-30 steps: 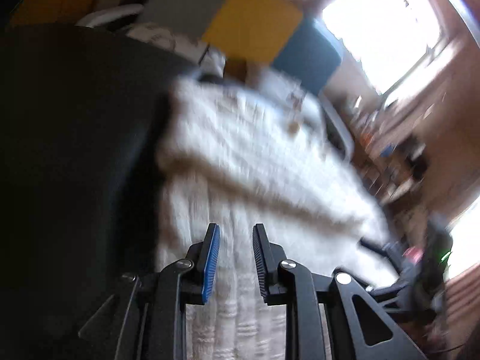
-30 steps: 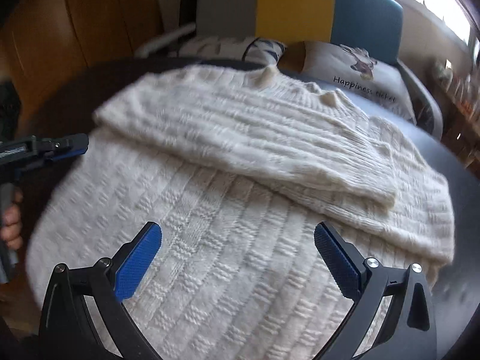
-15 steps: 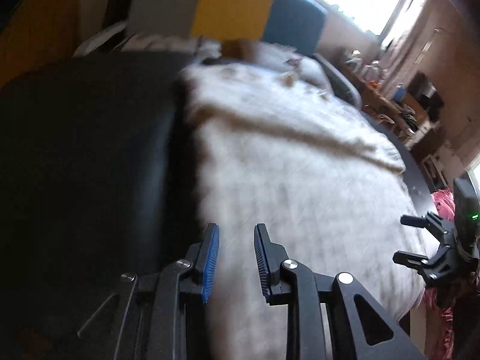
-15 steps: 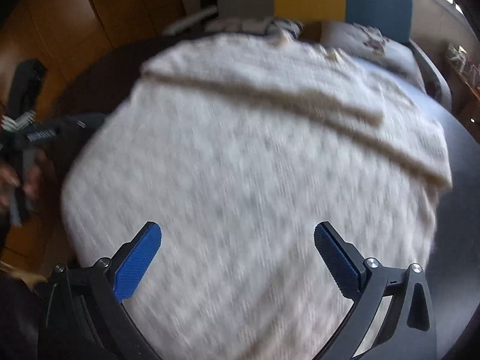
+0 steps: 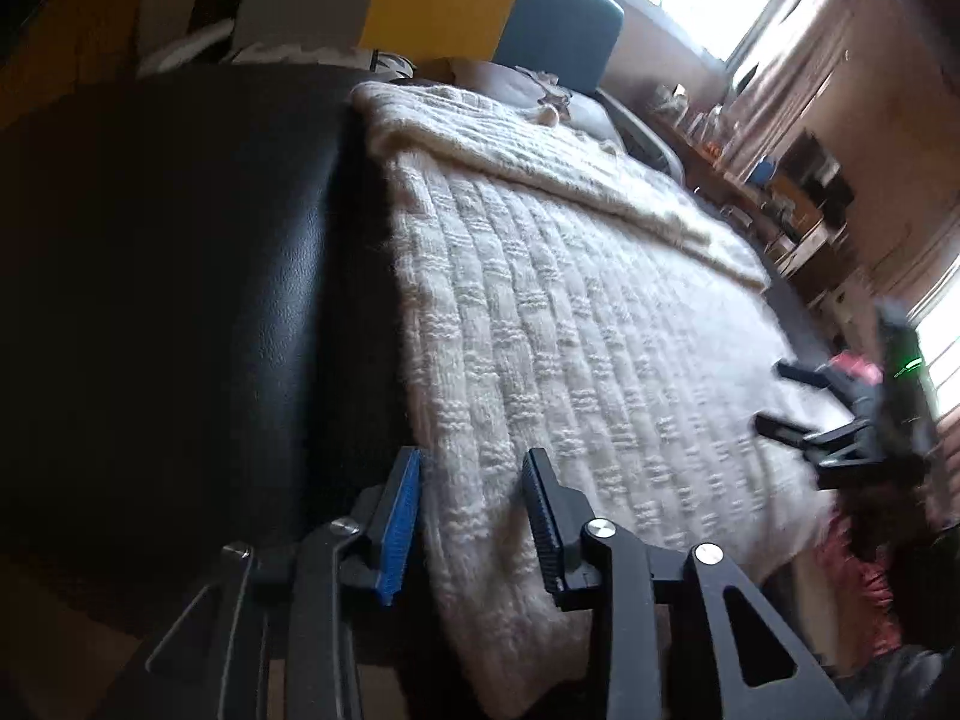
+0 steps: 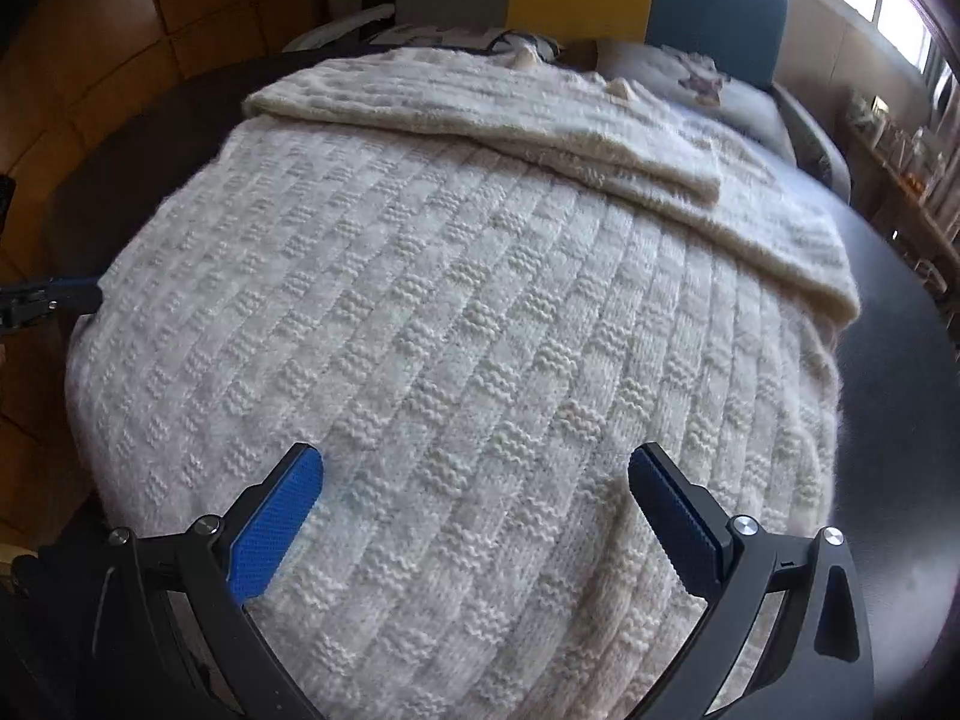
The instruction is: Fold clothes
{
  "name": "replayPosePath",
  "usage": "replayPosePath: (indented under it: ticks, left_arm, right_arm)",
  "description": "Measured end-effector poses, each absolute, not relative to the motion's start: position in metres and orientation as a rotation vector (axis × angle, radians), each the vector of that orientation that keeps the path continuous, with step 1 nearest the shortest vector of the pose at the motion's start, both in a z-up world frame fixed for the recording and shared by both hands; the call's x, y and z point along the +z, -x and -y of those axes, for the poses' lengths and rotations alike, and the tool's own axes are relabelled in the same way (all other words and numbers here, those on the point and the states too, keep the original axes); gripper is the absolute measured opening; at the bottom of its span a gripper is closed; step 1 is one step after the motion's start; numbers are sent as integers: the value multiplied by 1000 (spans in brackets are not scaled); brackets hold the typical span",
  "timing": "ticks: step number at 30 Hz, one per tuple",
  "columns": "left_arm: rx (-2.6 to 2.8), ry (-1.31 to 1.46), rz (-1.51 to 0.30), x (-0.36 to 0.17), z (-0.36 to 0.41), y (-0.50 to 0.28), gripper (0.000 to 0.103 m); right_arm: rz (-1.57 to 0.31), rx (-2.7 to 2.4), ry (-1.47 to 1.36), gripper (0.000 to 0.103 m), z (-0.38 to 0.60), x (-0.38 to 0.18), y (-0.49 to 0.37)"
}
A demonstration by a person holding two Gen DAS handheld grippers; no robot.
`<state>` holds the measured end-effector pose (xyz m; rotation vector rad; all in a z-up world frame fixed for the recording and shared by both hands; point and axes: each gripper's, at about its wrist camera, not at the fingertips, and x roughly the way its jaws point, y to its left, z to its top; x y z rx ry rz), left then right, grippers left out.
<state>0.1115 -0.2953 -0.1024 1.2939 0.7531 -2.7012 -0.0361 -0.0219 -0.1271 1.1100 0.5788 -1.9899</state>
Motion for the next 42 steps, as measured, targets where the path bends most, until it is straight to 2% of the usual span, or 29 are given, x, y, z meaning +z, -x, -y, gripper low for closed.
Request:
replayPosePath:
  ticks: [1, 4, 8, 11, 14, 16, 17, 18, 20, 23, 29, 33, 36, 39, 40, 41, 42]
  left_arm:
    - [-2714, -1272, -743, -98, 292, -112, 4]
    - [-2750, -1206, -712, -84, 284, -112, 4]
    - [-2795, -1117, -671, -65, 272, -112, 4]
    - [-2768, -1141, -478, -60, 260, -108, 4]
    - [-2742, -1247, -538, -78, 266, -112, 4]
    - [-2724, -1330, -614, -97, 273, -117, 8]
    - [-2678, -1352, -707, -108, 283, -118, 11]
    - [-2625, -1352, -829, -119, 295, -124, 20]
    - [-2606, -1279, -1046, -128, 316, -144, 24]
    - [-2620, -1260, -1011, -126, 322, -165, 28]
    - [-2693, -1428, -897, -138, 291, -185, 31]
    - [-2716, -1389, -913, -142, 278, -188, 45]
    - [-2707, -1382, -936, -140, 276, -188, 47]
    - [-2675, -1405, -776, -135, 262, -178, 42]
    - [-2663, -1411, -724, -133, 257, -174, 33]
    - [-2666, -1398, -746, -133, 258, -175, 28]
    - [-2669, -1385, -769, -132, 259, -175, 9]
  right_arm:
    - [-574, -1984, -1093, 103, 23, -124, 35]
    - [-562, -1939, -1043, 103, 36, -114, 29]
    - [-673, -1891, -1000, 103, 74, -116, 11]
    - [-709, -1870, -1045, 103, 92, -130, 6]
    - [-638, -1857, -1116, 103, 94, -139, 12]
    - [-609, -1862, -1092, 103, 88, -140, 13]
    - [-602, -1867, -1079, 103, 86, -140, 11]
    - [-596, -1872, -1072, 103, 85, -140, 11]
    - [-590, -1876, -1064, 103, 84, -140, 10]
    - [-578, -1881, -1048, 103, 81, -140, 9]
    - [-562, -1890, -1022, 103, 79, -141, 5]
    - [-557, -1896, -1008, 103, 79, -142, 6]
    - [-556, -1899, -1005, 103, 78, -142, 6]
    - [-556, -1902, -1004, 103, 79, -143, 6]
    - [-556, -1904, -1004, 103, 79, -143, 6]
    - [-555, -1906, -1002, 103, 78, -143, 6]
    - [-554, -1908, -1000, 103, 78, -143, 6]
